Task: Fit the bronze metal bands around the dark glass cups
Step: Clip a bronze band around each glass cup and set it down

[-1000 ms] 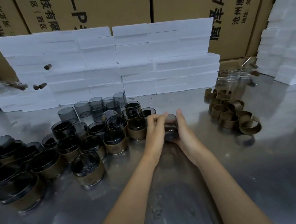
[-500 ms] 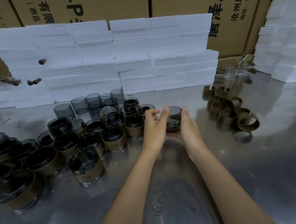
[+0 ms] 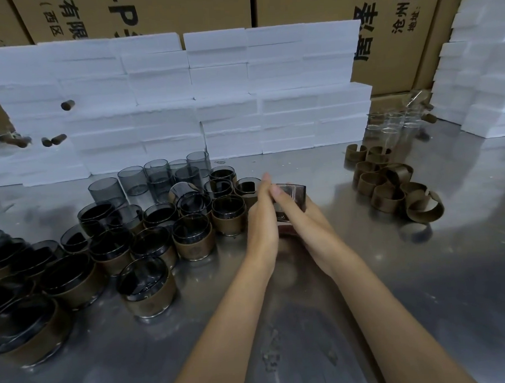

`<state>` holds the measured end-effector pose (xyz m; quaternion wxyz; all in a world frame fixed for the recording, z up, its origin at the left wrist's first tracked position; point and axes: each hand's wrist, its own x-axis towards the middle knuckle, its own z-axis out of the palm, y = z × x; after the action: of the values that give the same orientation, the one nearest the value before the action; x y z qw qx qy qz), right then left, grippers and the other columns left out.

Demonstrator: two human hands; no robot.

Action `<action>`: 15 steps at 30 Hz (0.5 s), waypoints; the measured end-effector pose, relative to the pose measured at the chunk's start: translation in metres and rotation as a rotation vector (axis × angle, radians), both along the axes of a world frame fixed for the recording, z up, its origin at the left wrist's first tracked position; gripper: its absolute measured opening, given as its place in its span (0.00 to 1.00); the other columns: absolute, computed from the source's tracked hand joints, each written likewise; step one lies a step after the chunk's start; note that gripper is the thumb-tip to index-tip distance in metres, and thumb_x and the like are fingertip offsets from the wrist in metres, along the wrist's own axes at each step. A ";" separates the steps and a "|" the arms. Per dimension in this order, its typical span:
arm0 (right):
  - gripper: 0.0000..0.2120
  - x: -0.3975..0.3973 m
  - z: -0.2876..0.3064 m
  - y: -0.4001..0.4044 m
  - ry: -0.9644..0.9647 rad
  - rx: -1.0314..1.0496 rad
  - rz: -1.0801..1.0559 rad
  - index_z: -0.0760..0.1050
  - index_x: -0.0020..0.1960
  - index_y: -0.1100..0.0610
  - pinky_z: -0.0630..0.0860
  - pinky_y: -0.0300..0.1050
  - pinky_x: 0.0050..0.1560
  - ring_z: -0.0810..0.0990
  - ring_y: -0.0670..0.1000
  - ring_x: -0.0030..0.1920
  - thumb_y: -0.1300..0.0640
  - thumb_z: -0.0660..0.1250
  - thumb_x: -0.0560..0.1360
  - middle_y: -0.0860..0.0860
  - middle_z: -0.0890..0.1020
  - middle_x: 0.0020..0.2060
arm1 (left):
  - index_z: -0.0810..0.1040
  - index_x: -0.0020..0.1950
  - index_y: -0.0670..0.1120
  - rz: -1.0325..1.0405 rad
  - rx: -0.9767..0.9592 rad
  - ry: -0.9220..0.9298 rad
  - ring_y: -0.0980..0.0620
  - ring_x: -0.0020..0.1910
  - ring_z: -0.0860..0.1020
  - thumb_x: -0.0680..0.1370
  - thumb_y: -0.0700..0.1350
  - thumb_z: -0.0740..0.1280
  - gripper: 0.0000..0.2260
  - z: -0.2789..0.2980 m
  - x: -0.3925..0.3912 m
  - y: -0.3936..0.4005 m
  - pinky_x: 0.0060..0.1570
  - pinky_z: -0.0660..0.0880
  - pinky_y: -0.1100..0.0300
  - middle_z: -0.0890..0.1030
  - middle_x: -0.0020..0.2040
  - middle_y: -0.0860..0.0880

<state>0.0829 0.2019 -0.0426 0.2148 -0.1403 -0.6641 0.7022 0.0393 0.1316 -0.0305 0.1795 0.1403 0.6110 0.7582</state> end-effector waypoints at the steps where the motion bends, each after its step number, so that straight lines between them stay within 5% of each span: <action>1: 0.30 0.000 0.000 0.001 -0.004 -0.004 -0.015 0.81 0.60 0.50 0.79 0.45 0.57 0.86 0.45 0.55 0.29 0.71 0.68 0.47 0.88 0.52 | 0.87 0.50 0.60 -0.005 -0.014 0.010 0.59 0.55 0.83 0.70 0.73 0.59 0.25 0.000 0.001 0.000 0.62 0.76 0.53 0.87 0.51 0.55; 4: 0.30 -0.001 0.003 0.000 -0.035 0.039 -0.098 0.83 0.58 0.51 0.81 0.43 0.54 0.86 0.44 0.53 0.28 0.60 0.77 0.48 0.88 0.50 | 0.77 0.60 0.56 0.052 -0.028 0.089 0.50 0.66 0.76 0.66 0.74 0.60 0.31 -0.002 0.000 0.001 0.70 0.71 0.46 0.82 0.58 0.52; 8: 0.34 -0.003 0.005 -0.001 -0.062 0.110 -0.208 0.84 0.55 0.53 0.80 0.43 0.54 0.86 0.46 0.52 0.32 0.47 0.82 0.51 0.88 0.48 | 0.72 0.60 0.51 0.057 -0.035 0.123 0.47 0.66 0.76 0.76 0.69 0.64 0.24 -0.004 -0.002 0.002 0.69 0.72 0.47 0.79 0.60 0.47; 11: 0.31 -0.004 0.005 0.004 -0.065 0.094 -0.287 0.84 0.49 0.54 0.81 0.45 0.53 0.86 0.50 0.49 0.37 0.47 0.85 0.54 0.88 0.46 | 0.71 0.60 0.47 0.080 -0.040 0.145 0.48 0.60 0.78 0.81 0.62 0.64 0.19 -0.006 -0.007 0.003 0.65 0.73 0.50 0.79 0.60 0.45; 15: 0.23 -0.004 0.003 0.009 0.008 0.075 -0.339 0.80 0.43 0.51 0.80 0.40 0.34 0.85 0.50 0.42 0.47 0.51 0.87 0.55 0.86 0.43 | 0.75 0.47 0.46 0.182 -0.025 0.227 0.60 0.40 0.76 0.83 0.56 0.64 0.14 -0.007 -0.012 0.002 0.45 0.72 0.68 0.80 0.40 0.55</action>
<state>0.0785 0.2108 -0.0392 0.3378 -0.2392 -0.6559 0.6313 0.0274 0.1335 -0.0378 0.0416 0.1668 0.6468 0.7430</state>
